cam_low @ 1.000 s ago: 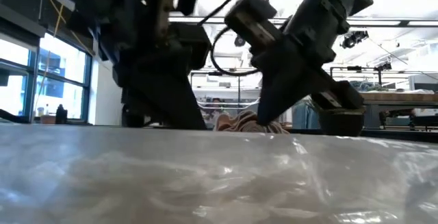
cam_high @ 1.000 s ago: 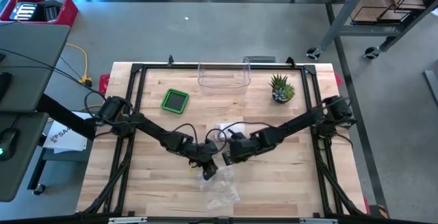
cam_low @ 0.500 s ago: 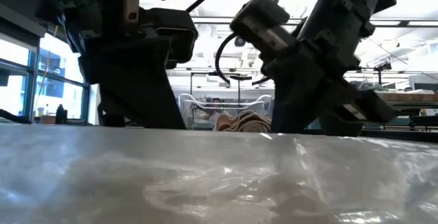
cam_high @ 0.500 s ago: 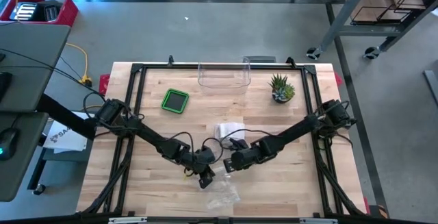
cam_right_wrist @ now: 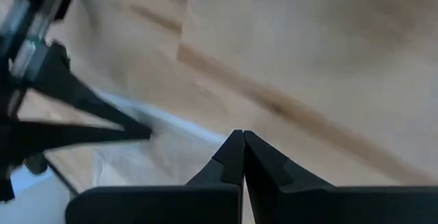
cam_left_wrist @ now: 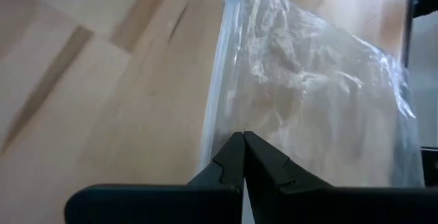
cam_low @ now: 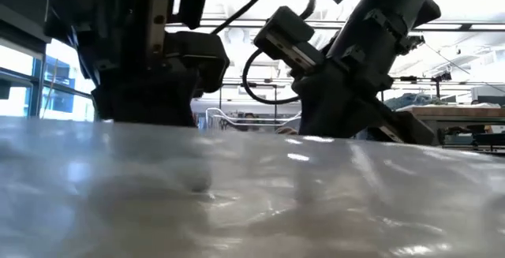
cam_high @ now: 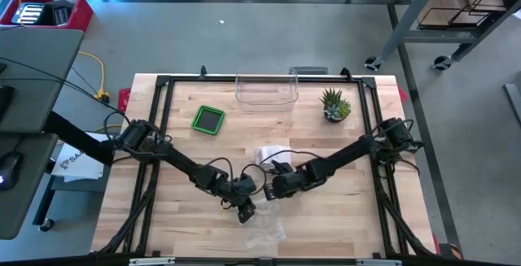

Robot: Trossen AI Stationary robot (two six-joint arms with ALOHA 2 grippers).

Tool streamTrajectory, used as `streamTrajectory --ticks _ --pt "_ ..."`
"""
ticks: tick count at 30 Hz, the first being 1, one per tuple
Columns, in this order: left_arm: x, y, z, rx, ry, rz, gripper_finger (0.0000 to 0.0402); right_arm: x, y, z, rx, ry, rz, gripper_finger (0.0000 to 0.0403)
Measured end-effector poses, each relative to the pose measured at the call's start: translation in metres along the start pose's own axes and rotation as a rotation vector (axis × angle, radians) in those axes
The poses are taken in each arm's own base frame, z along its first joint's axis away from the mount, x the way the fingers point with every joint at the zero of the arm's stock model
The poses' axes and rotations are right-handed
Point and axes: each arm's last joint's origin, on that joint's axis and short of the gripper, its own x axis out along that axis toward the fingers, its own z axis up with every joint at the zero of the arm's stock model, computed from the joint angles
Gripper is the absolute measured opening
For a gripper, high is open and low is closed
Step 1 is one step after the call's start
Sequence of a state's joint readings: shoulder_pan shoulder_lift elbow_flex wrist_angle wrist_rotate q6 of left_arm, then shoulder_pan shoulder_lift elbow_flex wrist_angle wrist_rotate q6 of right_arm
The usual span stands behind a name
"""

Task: Roll bandage
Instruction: Open the transparent zip bag

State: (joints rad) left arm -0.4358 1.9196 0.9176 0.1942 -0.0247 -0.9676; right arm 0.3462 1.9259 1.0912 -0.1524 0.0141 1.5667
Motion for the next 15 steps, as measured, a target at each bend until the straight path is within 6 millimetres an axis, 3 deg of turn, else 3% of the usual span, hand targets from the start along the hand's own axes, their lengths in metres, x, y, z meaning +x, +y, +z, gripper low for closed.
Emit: streamTrajectory --ticks 15 --pt "0.0 0.008 0.006 -0.005 -0.03 0.066 0.0 -0.01 0.002 -0.004 -0.009 -0.039 -0.002 0.0"
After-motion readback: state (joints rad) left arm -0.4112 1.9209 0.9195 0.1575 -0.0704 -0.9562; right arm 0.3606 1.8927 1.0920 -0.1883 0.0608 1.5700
